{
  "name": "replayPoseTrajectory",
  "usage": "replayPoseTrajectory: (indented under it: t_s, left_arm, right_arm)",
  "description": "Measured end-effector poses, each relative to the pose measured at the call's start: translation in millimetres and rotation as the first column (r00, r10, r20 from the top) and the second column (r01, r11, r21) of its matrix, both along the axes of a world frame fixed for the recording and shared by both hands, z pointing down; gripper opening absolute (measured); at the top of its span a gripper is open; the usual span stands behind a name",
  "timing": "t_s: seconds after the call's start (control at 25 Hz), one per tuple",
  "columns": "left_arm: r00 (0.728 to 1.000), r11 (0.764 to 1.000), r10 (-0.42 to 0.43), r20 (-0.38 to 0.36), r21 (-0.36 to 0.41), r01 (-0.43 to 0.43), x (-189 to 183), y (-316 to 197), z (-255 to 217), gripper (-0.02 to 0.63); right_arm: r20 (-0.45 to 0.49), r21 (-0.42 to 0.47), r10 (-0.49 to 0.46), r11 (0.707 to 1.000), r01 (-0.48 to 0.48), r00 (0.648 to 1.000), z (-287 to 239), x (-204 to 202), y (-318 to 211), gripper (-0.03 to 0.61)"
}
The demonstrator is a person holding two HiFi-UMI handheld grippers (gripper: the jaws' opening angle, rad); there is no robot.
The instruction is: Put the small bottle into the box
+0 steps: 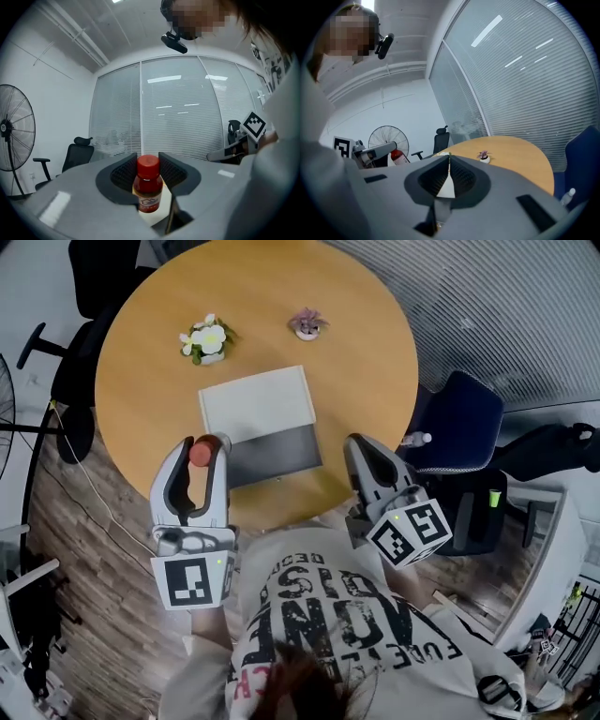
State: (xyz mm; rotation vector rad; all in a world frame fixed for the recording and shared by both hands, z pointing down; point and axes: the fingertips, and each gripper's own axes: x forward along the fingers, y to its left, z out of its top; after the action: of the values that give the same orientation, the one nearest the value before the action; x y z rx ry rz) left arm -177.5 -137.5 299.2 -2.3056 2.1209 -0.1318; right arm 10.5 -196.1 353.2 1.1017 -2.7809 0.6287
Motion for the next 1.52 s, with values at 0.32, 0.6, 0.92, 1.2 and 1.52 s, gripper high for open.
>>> replayPoseTrajectory:
  t_s: [0.32, 0.6, 0.92, 1.2, 1.52]
  left_arm:
    - [0.998, 0.998, 0.059, -0.039, -0.034, -0.060, 27.5, -20.1, 30.9, 0.149]
    - [0.994, 0.993, 0.086, -0.064, -0.074, -0.090, 38.8, -28.8, 61.4, 0.149]
    - [0.990, 0.982, 0.126, -0.063, -0.137, -0.133, 47.8, -31.9, 110.7, 0.149]
    - [0.980, 0.968, 0.194, -0.044, -0.154, -0.199, 61.2, -33.9, 145.7, 0.149]
    - [0.975, 0.954, 0.216, -0.041, -0.204, -0.220, 65.0, -33.9, 179.4, 0.149]
  right_arm:
    - [-0.009, -0.020, 0.052, 0.998, -0.052, 0.999, 6.0, 13.6, 0.0, 0.015]
    - [-0.019, -0.028, 0.086, 0.996, -0.087, 0.996, 9.7, 21.2, 0.2, 0.015]
    - [-0.041, -0.032, 0.117, 0.992, -0.118, 0.992, 12.1, 27.3, 4.8, 0.015]
    - [-0.054, -0.034, 0.140, 0.989, -0.142, 0.989, 14.8, 32.4, 6.2, 0.015]
    - [-0.056, -0.057, 0.144, 0.987, -0.147, 0.988, 21.0, 31.6, 10.4, 0.015]
